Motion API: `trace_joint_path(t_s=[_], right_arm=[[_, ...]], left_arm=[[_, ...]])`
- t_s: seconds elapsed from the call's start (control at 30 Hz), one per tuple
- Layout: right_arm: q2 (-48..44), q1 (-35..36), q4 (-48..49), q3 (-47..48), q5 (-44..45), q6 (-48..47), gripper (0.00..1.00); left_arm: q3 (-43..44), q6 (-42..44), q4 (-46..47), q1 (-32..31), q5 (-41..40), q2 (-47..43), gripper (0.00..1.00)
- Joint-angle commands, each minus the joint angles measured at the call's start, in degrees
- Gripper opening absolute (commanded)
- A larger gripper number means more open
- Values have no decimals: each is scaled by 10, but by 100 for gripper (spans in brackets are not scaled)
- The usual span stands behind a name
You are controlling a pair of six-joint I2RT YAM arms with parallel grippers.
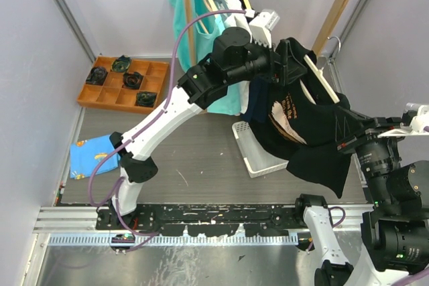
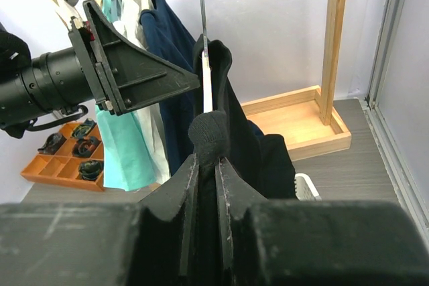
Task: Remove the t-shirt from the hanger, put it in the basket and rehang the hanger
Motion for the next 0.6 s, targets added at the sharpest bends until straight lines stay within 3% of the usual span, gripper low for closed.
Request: trace_joint_path(t_s=[0.0, 0.27, 0.57], right_arm=[[-9, -2, 35, 4, -13, 7, 1], [-15, -3, 29, 5, -13, 8, 1], [-21, -6, 29, -6, -10, 11, 1]], left_arm=[[20, 1, 24, -3, 1, 10, 74], [20, -6, 27, -7, -1, 15, 43], [21, -7, 29, -9, 10, 12, 0]])
